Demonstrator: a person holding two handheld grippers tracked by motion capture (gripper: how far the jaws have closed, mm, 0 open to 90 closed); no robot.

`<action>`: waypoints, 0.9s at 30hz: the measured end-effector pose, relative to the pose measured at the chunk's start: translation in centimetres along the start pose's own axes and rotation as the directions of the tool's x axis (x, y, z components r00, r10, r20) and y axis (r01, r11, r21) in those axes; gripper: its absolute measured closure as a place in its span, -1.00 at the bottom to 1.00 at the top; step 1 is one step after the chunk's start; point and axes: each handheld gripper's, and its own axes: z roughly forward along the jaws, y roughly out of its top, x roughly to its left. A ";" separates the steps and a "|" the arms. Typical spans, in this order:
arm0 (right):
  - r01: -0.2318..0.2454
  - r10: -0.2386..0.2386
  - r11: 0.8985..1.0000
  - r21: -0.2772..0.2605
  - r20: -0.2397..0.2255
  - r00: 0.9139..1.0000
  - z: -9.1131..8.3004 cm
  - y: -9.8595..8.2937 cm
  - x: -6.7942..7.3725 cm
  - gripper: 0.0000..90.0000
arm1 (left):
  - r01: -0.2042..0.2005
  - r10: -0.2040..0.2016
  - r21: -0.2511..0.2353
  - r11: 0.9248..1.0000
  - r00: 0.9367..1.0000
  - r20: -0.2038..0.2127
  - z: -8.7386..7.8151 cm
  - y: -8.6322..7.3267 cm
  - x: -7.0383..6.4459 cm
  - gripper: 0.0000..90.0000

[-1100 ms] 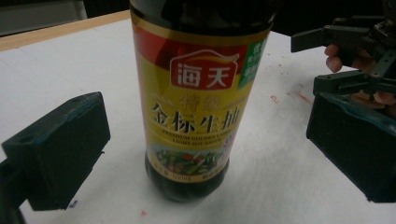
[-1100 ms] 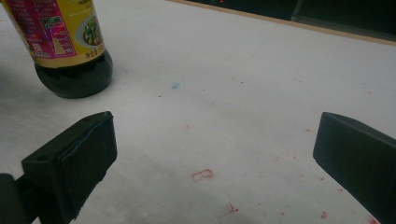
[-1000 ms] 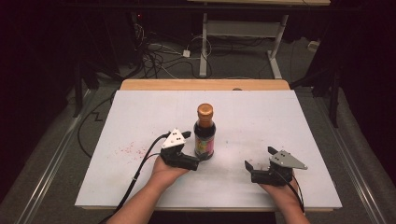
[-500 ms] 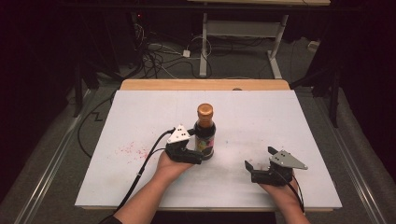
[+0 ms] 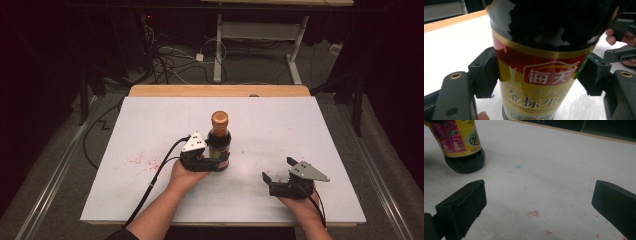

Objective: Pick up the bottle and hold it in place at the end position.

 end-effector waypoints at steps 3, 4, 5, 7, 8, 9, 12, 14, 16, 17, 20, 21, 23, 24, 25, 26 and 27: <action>0.007 -0.007 1.000 -0.002 0.001 1.000 0.0 0.0 0.0 -0.99 | -0.013 0.013 0.004 1.000 1.000 -0.011 0.0 0.0 -0.1 -0.40; 0.006 -0.006 1.000 -0.003 0.001 1.000 0.0 0.0 0.0 -0.99 | -0.018 0.018 0.014 1.000 1.000 -0.019 -0.1 0.1 -0.2 -0.39; 0.005 -0.005 1.000 -0.001 0.002 1.000 0.0 0.0 0.0 -0.99 | -0.018 0.018 0.014 1.000 1.000 -0.019 -0.1 0.1 -0.2 -0.38; 0.004 -0.004 1.000 0.000 0.002 1.000 0.0 0.0 0.0 -0.99 | -0.024 0.025 0.018 1.000 0.999 -0.028 -0.1 0.2 -0.3 -0.37; 0.004 -0.004 1.000 0.000 0.002 1.000 0.0 0.0 0.0 -0.99 | -0.024 0.025 0.019 1.000 0.999 -0.034 -0.1 0.2 -0.4 -0.36; 0.004 -0.004 1.000 0.000 0.002 1.000 0.0 0.0 0.0 -0.99 | -0.024 0.025 0.019 1.000 0.999 -0.034 -0.1 0.2 -0.4 -0.36; 0.003 -0.003 1.000 -0.001 0.003 1.000 0.0 0.0 0.0 -0.99 | -0.019 0.020 0.019 1.000 0.999 -0.037 0.0 0.3 -0.3 -0.36; 0.001 -0.001 1.000 0.000 0.002 1.000 0.0 0.0 0.0 -0.99 | -0.014 0.015 0.016 1.000 0.999 -0.034 0.1 0.4 -0.2 -0.35; 0.004 -0.004 1.000 -0.002 0.002 1.000 0.0 0.0 0.0 -0.99 | -0.012 0.012 0.017 1.000 0.999 -0.031 0.1 0.5 -0.1 -0.35; 0.003 -0.003 1.000 -0.002 0.002 1.000 0.0 0.0 0.0 -0.99 | -0.012 0.012 0.017 1.000 0.999 -0.031 0.1 0.5 -0.1 -0.35; 0.005 -0.005 1.000 -0.003 0.002 1.000 0.0 0.0 0.0 -0.99 | -0.028 0.028 0.023 0.999 0.999 -0.031 0.3 0.7 -0.1 -0.35; 0.005 -0.005 1.000 -0.003 0.002 1.000 0.0 0.0 0.0 -0.99 | -0.034 0.035 0.026 0.999 0.999 -0.037 0.4 0.8 -0.1 -0.35; 0.001 -0.001 1.000 -0.001 0.001 1.000 0.0 0.0 0.0 -0.99 | 0.334 -0.352 -0.325 0.885 0.936 0.004 3.1 1.4 -2.5 -0.35; 0.000 0.000 1.000 -0.001 0.000 1.000 0.0 0.0 0.0 -0.99 | 0.390 -0.414 -0.380 0.839 0.910 0.022 3.6 1.8 -2.5 -0.35; 0.000 0.000 1.000 -0.001 0.000 1.000 0.0 0.0 0.0 -0.99 | 0.390 -0.414 -0.380 0.839 0.910 0.022 3.6 1.8 -2.5 -0.35; 0.000 0.000 1.000 -0.003 0.000 1.000 0.0 0.0 0.0 -0.99 | 0.378 -0.406 -0.386 0.841 0.914 0.010 3.8 1.9 -2.3 -0.35; 0.000 0.000 1.000 -0.003 0.000 1.000 0.0 0.0 0.0 -0.99 | 0.378 -0.406 -0.386 0.841 0.914 0.010 3.8 1.9 -2.3 -0.35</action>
